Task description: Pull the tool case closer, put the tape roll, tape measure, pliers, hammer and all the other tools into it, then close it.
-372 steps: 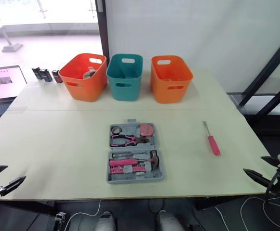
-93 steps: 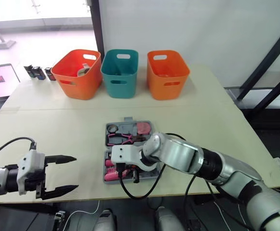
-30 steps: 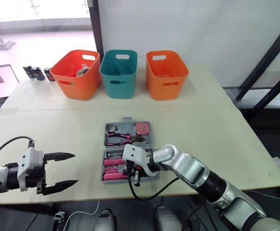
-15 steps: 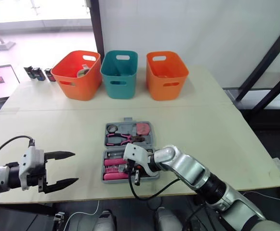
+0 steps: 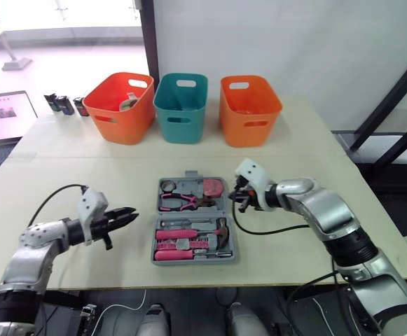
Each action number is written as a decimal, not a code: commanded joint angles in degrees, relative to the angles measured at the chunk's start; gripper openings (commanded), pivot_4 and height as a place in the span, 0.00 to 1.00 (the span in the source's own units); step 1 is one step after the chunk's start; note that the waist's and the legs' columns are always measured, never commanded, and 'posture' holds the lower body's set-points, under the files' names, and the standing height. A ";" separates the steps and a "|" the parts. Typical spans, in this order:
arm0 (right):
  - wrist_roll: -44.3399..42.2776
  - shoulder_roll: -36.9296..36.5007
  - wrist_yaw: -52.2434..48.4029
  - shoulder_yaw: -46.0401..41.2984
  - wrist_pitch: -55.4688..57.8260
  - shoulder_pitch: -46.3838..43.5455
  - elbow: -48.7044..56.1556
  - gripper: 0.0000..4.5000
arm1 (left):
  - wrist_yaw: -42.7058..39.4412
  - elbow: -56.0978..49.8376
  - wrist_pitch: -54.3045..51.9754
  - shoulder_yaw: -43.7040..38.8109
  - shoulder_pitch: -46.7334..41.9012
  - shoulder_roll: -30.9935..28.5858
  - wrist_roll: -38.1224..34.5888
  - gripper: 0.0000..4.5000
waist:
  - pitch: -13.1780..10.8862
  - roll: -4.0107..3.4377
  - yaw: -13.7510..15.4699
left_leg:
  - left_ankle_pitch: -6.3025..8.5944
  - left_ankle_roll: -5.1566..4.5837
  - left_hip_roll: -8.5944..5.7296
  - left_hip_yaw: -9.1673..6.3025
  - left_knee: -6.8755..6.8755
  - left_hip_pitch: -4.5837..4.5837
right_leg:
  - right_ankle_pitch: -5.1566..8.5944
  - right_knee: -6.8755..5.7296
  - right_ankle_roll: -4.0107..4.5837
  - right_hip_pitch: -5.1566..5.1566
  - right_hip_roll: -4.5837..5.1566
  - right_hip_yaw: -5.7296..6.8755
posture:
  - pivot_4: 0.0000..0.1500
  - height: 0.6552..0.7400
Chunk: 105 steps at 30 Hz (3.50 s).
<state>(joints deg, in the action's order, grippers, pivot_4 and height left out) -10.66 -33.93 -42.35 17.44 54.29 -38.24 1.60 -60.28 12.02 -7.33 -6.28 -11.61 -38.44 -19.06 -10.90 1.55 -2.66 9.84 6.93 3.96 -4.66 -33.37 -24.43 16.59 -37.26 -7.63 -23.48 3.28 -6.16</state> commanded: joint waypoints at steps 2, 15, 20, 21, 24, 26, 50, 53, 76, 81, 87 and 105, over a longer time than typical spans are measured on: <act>3.48 -1.16 -0.43 2.56 -2.36 -0.57 -3.29 0.00 | 2.76 6.87 2.57 3.50 -3.94 1.62 5.37 0.01 | 0.00 -0.01 -0.51 | 0.00 0.00 0.01 -0.01 0.11 0.01 | -0.06 -0.02 -0.14 -0.04 -0.02 0.00 | 1.00 1.00; 9.97 7.10 0.08 11.87 -2.49 -0.90 -5.77 0.00 | 3.88 13.51 5.87 14.21 -9.34 8.17 15.05 0.01 | 0.05 -0.06 -0.41 | -0.02 0.01 -0.01 -0.06 -0.18 0.17 | -0.04 -0.09 -0.14 0.29 -0.03 0.03 | 1.00 1.00; 11.63 8.67 -1.64 14.92 -2.26 -0.84 -3.86 0.00 | 2.91 12.16 6.21 15.90 -8.50 9.43 16.44 0.01 | 0.08 -0.07 0.22 | -0.02 0.01 -0.01 -0.08 -0.17 0.15 | -0.03 -0.10 -0.18 0.29 -0.03 0.04 | 1.00 1.00; 11.87 8.68 -2.02 15.34 -2.17 -0.73 -3.41 0.00 | 2.63 11.95 6.19 15.98 -8.33 9.45 16.49 0.01 | 0.08 -0.07 0.18 | -0.01 0.01 -0.01 -0.09 -0.16 0.15 | -0.03 -0.09 -0.19 0.29 -0.03 0.04 | 1.00 1.00; 12.22 8.41 -3.18 17.39 0.07 -0.05 -0.03 0.00 | 2.35 9.85 5.51 15.70 -6.69 8.96 16.38 0.01 | 0.10 -0.11 0.12 | -0.01 0.00 -0.01 -0.09 -0.13 0.15 | -0.03 -0.09 -0.20 0.29 -0.03 0.04 | 1.00 1.00; 11.89 8.41 -3.73 18.30 2.09 0.69 3.14 0.00 | 1.78 8.00 5.18 15.66 -4.99 7.95 16.42 0.01 | 0.12 -0.11 0.07 | -0.01 0.00 -0.01 -0.09 -0.07 0.16 | -0.02 -0.09 -0.21 0.27 -0.03 0.04 | 1.00 1.00; 11.34 8.85 1.69 15.90 11.31 6.29 14.74 0.00 | 3.52 -3.73 -1.00 13.00 4.65 4.64 14.09 0.01 | 0.26 -0.15 -0.82 | 0.04 -0.06 -0.01 -0.09 0.12 0.32 | 0.14 -0.06 0.05 0.27 -0.02 0.03 | 1.00 1.00; 11.72 9.18 2.43 15.55 10.05 5.46 13.07 0.00 | 3.58 -2.43 -0.68 13.08 3.32 4.95 14.45 0.01 | 0.27 -0.15 -0.86 | 0.01 -0.04 -0.01 -0.09 0.09 0.41 | 0.09 -0.06 0.14 0.34 -0.02 0.03 | 1.00 1.00; 11.30 7.94 2.01 17.20 10.66 5.56 11.43 0.00 | 2.99 -0.20 1.30 13.01 1.75 6.23 15.37 0.01 | 0.52 -0.20 -0.42 | -0.02 -0.05 -0.01 -0.09 0.07 0.49 | 0.06 -0.01 0.20 0.42 -0.02 0.02 | 1.00 1.00; 11.40 7.87 2.58 16.60 10.92 5.64 11.34 0.00 | 3.02 0.98 1.70 13.25 0.92 6.54 15.75 0.01 | 0.53 -0.19 0.00 | -0.02 -0.05 -0.01 -0.08 0.08 0.48 | 0.06 0.01 0.20 0.40 -0.02 0.02 | 1.00 1.00; 11.12 7.41 2.82 15.81 11.69 6.55 11.68 0.00 | 3.34 2.57 3.26 13.25 0.35 6.64 16.40 0.01 | 0.58 -0.20 0.16 | -0.02 -0.05 -0.01 -0.08 0.08 0.48 | 0.06 0.03 0.21 0.40 -0.02 0.02 | 1.00 1.00; -3.60 -0.22 -2.90 -6.38 9.00 13.48 19.99 0.00 | -9.95 -19.53 1.74 -1.13 16.67 0.48 -8.97 0.01 | 0.50 -0.13 -0.22 | -0.01 -0.04 -0.01 0.02 0.19 0.03 | 0.09 0.23 0.17 0.00 0.07 0.00 | 1.00 1.00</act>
<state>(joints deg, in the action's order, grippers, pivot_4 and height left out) -12.27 -34.65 -45.15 12.88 63.39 -24.52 20.84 -68.11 -5.46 -5.06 -7.88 4.32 -37.98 -25.54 -10.40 1.42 -2.88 9.83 6.89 3.95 -4.63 -33.17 -24.40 16.68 -37.02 -7.45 -23.48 3.35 -6.16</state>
